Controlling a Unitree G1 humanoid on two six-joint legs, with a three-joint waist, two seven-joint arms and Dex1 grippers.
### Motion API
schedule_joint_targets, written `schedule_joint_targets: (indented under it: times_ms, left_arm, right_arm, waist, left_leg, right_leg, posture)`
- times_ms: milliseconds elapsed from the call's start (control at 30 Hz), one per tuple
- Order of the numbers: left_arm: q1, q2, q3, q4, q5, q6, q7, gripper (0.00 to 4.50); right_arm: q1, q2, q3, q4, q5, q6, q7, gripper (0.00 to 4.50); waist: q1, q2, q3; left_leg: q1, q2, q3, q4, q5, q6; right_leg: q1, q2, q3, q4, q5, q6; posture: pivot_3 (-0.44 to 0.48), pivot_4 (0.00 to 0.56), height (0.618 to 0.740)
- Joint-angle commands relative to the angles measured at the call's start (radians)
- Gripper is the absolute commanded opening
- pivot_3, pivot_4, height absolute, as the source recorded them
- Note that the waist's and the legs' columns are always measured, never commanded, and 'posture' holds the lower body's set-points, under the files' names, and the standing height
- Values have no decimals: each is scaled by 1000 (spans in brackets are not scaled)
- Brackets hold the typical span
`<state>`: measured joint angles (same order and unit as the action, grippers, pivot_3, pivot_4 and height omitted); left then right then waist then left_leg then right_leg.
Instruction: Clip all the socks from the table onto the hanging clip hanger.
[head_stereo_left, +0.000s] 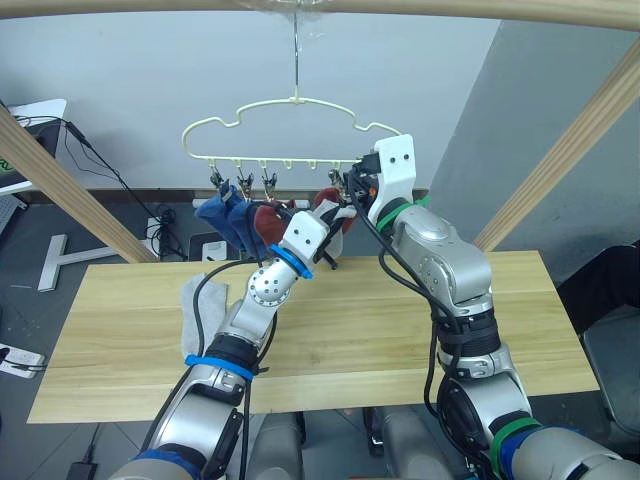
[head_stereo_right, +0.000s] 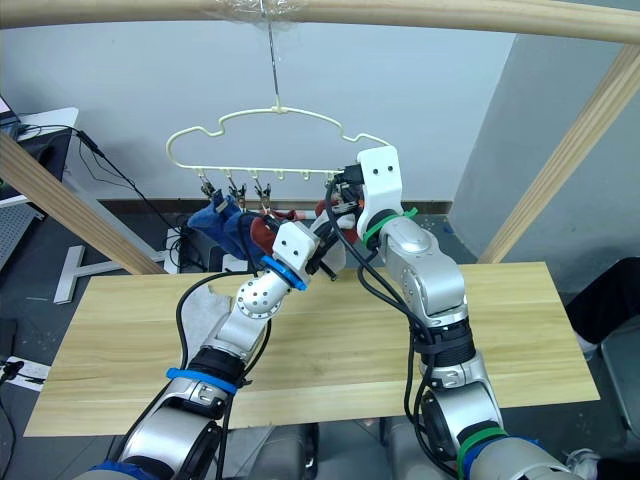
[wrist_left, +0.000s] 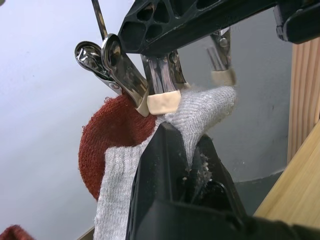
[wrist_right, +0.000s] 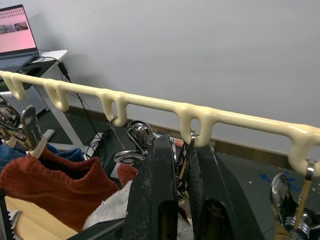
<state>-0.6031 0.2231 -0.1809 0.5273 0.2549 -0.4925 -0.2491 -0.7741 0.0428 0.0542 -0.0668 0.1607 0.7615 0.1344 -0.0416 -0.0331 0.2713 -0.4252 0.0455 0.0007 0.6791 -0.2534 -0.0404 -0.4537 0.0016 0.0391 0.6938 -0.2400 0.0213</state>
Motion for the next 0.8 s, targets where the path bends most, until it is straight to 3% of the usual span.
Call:
schedule_joint_targets:
  times_ms: [33,333,467,767,800]
  left_arm:
    - [-22,-5,14,-26,-17,-20,19,3]
    - [-28,-13,9,-33,-20,-4,16,0]
    - [-19,-16,3,-40,-70,-1,-51,0]
    - [30,-8,0,-103,-168,76,-191,2550]
    - [41,-5,-1,-121,-194,92,-226,2550]
  right_arm:
    - [-10,9,-8,-47,22,9,0,334]
    - [-19,23,-46,-49,45,23,-16,3478]
    - [-14,16,-49,-81,53,48,-12,3478]
    - [52,-71,11,-232,40,113,23,3523]
    - [65,-86,18,-258,40,122,27,3523]
  waist:
    - [0,0,0]
    - [0,0,0]
    - [0,0,0]
    - [0,0,0]
    - [0,0,0]
  left_leg:
    - [0,0,0,0,0,0]
    - [0,0,0,0,0,0]
    - [0,0,0,0,0,0]
    - [-1,0,-1,0,0,0]
    - [-1,0,-1,0,0,0]
  right_leg:
    - [0,0,0,0,0,0]
    - [0,0,0,0,0,0]
    - [0,0,0,0,0,0]
    - [0,0,-1,-2,0,0]
    - [0,0,-1,-2,0,0]
  posture:
    - [-46,238,711]
    - [-43,243,711]
    - [-41,245,711]
    - [-44,248,711]
    - [-44,249,711]
